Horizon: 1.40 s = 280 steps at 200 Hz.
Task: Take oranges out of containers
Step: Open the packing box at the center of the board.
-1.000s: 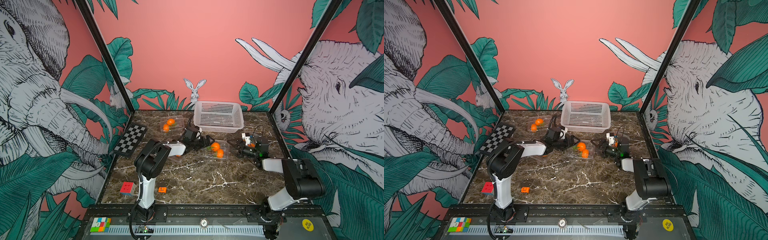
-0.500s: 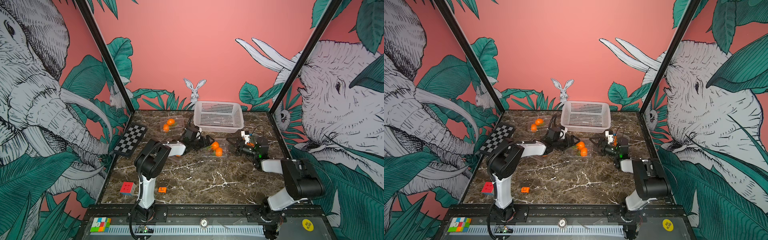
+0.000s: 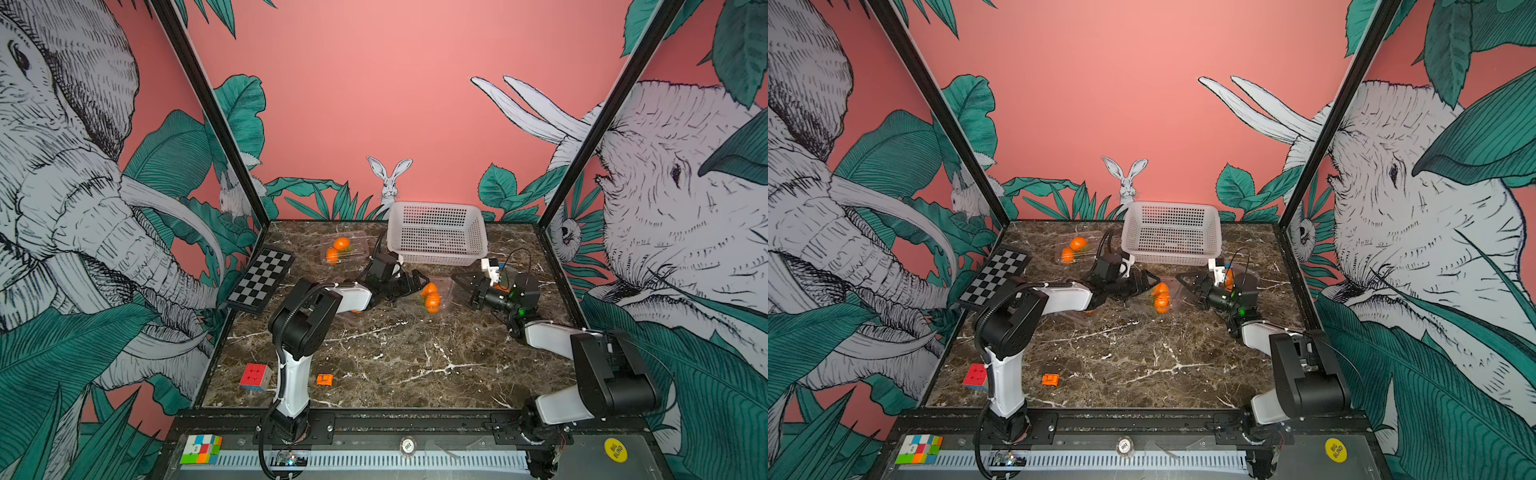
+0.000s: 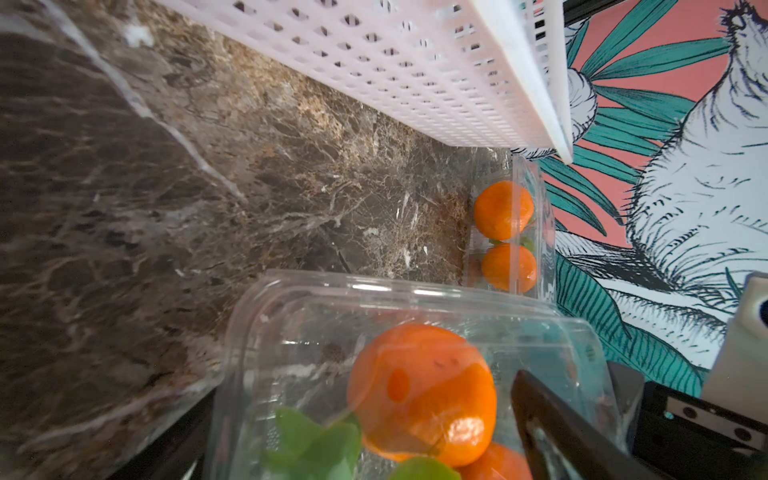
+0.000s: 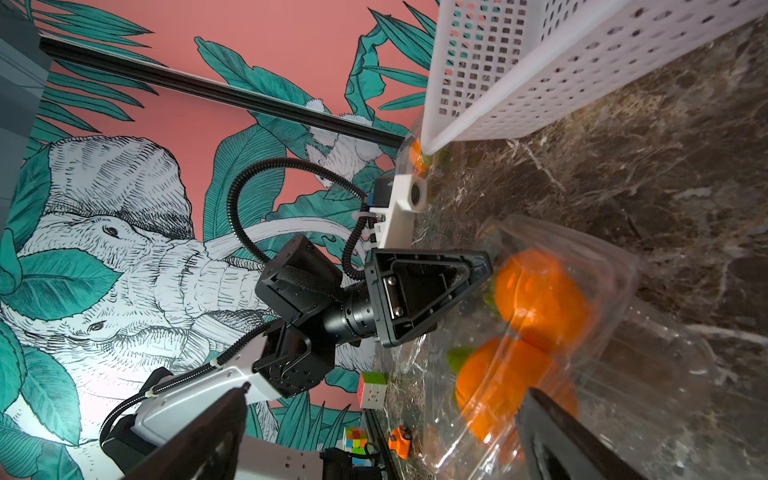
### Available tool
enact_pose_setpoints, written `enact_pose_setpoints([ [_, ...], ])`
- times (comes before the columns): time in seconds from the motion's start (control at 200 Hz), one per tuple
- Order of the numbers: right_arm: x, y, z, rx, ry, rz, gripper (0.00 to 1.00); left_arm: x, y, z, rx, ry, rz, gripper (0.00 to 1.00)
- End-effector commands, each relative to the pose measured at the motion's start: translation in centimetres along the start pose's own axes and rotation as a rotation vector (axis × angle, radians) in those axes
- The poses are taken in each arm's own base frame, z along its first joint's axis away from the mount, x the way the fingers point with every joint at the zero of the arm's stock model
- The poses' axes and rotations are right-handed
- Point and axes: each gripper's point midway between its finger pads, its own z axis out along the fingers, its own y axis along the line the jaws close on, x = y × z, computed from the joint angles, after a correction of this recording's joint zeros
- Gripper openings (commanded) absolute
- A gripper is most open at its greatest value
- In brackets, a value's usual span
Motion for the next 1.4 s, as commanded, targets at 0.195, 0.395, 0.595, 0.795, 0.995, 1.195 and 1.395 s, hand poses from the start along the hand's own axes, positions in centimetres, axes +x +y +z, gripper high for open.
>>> enact_pose_setpoints([
  [0.195, -0.5, 0.0, 1.4, -0.017, -0.006, 0.007, 0.99, 0.2, -0.5, 0.1, 0.009, 0.003, 0.005, 0.99],
  [0.395, -1.0, -0.6, 1.6, -0.021, -0.031, 0.028, 0.99, 0.5, -0.1, 0.2, 0.004, 0.006, -0.003, 0.99],
  [0.595, -0.9, -1.5, 1.5, -0.012, -0.051, 0.034, 0.99, 1.1, 0.7, 0.4, -0.004, 0.016, -0.02, 0.99],
  [0.795, -0.8, -3.1, 1.0, 0.004, -0.065, 0.06, 0.99, 1.2, 0.9, 0.5, -0.013, 0.019, -0.02, 0.99],
  [0.995, -0.7, -3.6, 0.8, 0.01, -0.063, 0.061, 0.99, 1.4, 0.7, 0.9, -0.013, 0.027, -0.018, 0.99],
  [1.195, -0.7, -3.4, 0.9, -0.019, -0.062, 0.069, 0.99, 1.8, 0.9, 1.3, -0.019, 0.035, -0.018, 0.99],
  [1.395, -0.7, -2.3, 0.8, -0.053, -0.059, 0.048, 0.99, 1.7, 0.8, 1.5, -0.017, 0.034, -0.019, 0.99],
])
